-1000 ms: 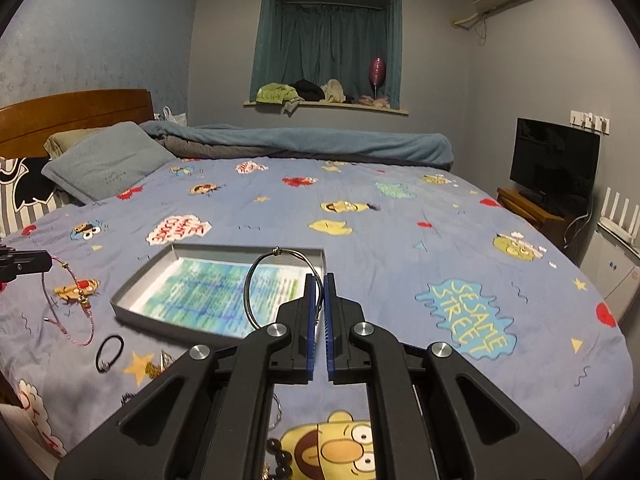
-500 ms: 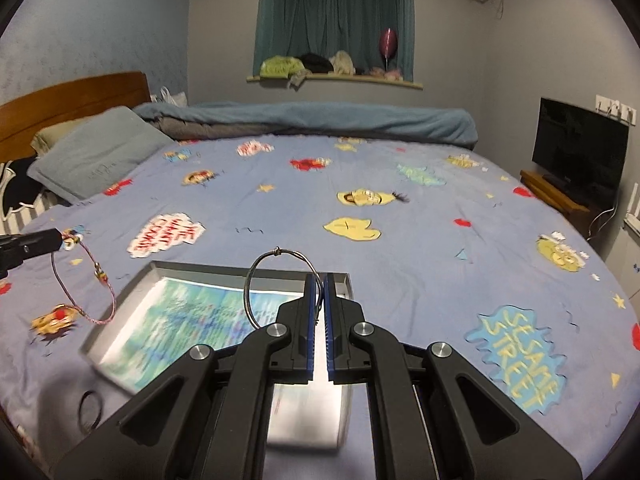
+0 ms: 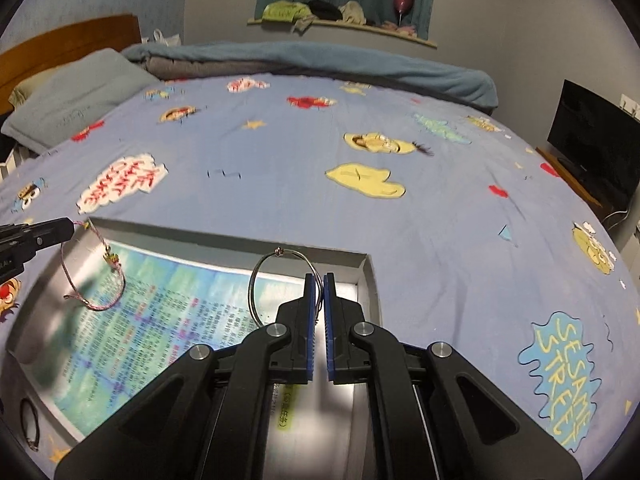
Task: Organize jewelry
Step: 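Carry the pink bracelet and silver hoop over the gray tray with both tools, then open the left tool to drop the bracelet while the right tool releases the hoop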
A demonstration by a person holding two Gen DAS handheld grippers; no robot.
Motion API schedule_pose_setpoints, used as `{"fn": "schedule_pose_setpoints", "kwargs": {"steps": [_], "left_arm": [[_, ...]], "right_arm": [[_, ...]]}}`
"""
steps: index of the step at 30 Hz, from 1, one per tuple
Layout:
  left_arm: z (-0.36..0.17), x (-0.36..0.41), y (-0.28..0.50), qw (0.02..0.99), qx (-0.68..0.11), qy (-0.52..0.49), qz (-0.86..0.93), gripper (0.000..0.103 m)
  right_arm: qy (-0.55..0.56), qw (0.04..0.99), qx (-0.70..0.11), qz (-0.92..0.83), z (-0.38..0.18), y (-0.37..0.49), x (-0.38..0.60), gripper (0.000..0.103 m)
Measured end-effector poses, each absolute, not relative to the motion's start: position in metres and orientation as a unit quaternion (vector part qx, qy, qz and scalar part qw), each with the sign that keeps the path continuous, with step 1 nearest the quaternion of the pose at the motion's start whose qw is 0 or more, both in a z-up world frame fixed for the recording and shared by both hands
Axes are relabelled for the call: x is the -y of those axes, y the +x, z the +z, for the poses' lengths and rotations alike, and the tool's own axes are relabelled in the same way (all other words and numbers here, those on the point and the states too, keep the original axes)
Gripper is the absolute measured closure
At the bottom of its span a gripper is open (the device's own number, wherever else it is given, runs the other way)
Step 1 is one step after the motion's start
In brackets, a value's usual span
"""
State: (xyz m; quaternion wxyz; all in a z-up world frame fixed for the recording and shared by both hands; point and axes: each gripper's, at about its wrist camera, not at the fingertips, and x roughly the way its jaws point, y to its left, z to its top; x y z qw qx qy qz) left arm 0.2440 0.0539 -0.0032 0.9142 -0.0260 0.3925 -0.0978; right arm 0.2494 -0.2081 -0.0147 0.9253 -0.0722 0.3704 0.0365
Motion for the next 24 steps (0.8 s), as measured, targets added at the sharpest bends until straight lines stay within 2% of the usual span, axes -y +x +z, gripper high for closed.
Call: {"fn": "schedule_pose_setpoints", "kwargs": {"steps": [7, 16, 19, 21, 22, 24], "left_arm": [[-0.028, -0.054, 0.256, 0.897, -0.431, -0.021, -0.091, 0.098], [-0.034, -0.052, 0.257, 0.895, -0.439, -0.006, -0.085, 0.098], [-0.034, -0.051, 0.257, 0.895, -0.438, -0.004, -0.082, 0.092], [-0.034, -0.051, 0.256, 0.897, -0.435, -0.004, -0.08, 0.084], [-0.032, -0.052, 0.255, 0.899, -0.431, -0.005, -0.079, 0.083], [-0.03, -0.053, 0.255, 0.901, -0.426, -0.005, -0.078, 0.082]], "right_arm": [[-0.087, 0.912, -0.4, 0.028, -0.031, 0.257, 0.206, 0.099], [-0.094, 0.91, -0.403, 0.028, -0.034, 0.255, 0.204, 0.099], [-0.094, 0.911, -0.401, 0.026, -0.033, 0.255, 0.204, 0.099], [-0.092, 0.911, -0.4, 0.027, -0.032, 0.255, 0.204, 0.099], [-0.091, 0.912, -0.399, 0.027, -0.032, 0.255, 0.204, 0.098], [-0.087, 0.913, -0.397, 0.028, -0.03, 0.255, 0.205, 0.092]]}}
